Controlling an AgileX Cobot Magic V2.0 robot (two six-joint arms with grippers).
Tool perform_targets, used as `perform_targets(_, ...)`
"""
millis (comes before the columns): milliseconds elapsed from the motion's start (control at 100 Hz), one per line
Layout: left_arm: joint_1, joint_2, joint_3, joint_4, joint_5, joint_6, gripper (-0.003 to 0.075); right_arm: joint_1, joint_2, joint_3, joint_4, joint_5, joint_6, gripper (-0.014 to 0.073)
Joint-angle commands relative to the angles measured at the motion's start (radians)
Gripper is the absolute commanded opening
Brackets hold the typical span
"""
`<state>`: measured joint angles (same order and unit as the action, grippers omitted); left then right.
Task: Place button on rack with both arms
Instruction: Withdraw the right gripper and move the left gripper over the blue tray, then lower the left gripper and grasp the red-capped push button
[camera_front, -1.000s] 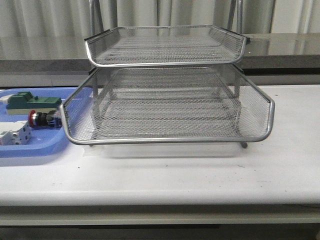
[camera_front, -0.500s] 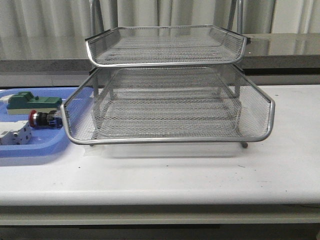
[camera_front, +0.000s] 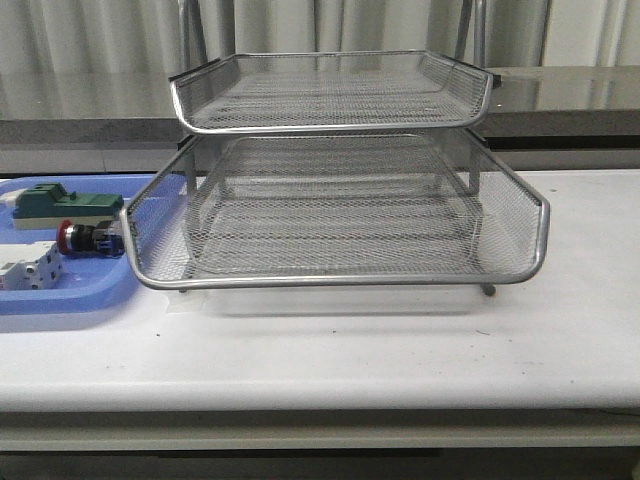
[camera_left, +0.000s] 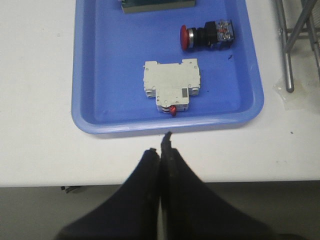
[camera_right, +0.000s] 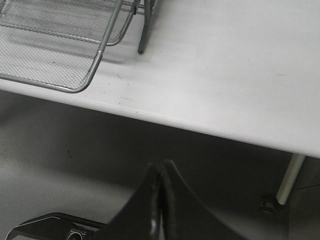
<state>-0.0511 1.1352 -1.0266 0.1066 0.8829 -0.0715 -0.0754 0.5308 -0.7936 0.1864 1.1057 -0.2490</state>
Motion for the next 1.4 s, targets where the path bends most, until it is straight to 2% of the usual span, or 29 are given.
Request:
perform_targets(0,-0.005,0.047,-0.059,0.005,-0.039,0.030,-0.0019,0.003,0.002,-0.030,0.014,-0.050,-0.001,-0.0062)
perform_targets(60,-0.005,0.082,-0.073,0.005,-0.041,0.054,-0.0011,0.003,0.002,-0.030,0.014,-0.050,-0.001,-0.0062)
perform_targets(130,-0.007,0.108,-0.083,0.005,-0.041,0.086,0.0049,0.003,0.002,-0.030,0.014,-0.050,-0.001,-0.0062)
perform_targets(200,-0.007,0.124,-0.088,0.003,-0.037,0.103,0.0167,0.003,0.002,-0.030,0.014,-0.050,-0.001,-0.0062)
perform_targets(320,-0.007,0.131,-0.088,0.006,-0.039,0.103,0.0428,0.003,0.002,-0.030,0.014,-0.050,-0.001,-0.0062)
perform_targets(390,-0.007,0.131,-0.088,0.006,-0.046,0.103,0.0505,0.003,0.002,-0.030,0.014,-0.050,-0.001,-0.0062)
perform_targets(580,-0.007,0.133,-0.088,-0.005,-0.086,0.103,0.0514,0.003,0.002,-0.030,0.014,-0.050,-0.001,-0.0062)
perform_targets(720,-0.007,0.144,-0.098,-0.002,-0.169,0.105,0.0514,0.003,0.002,-0.030,0.014,-0.050,-0.001,-0.0062)
perform_targets(880,-0.007,0.250,-0.226,-0.002,-0.159,0.191,0.0514,0.003,0.002,-0.030,0.014,-0.050,-0.001,-0.0062)
perform_targets(1000,-0.007,0.368,-0.372,-0.024,-0.101,0.331,0.0514,0.003,0.002,-0.030,0.014,-0.050,-0.001,-0.0062)
perform_targets(1190,-0.007,0.575,-0.616,-0.100,0.022,0.633,0.0514,0.003,0.002,-0.030,0.014,-0.050,-0.001,-0.0062)
perform_targets(1390,-0.007,0.790,-0.860,-0.236,0.213,0.893,0.0514,0.003,0.002,-0.030,0.014,-0.050,-0.001,-0.0062)
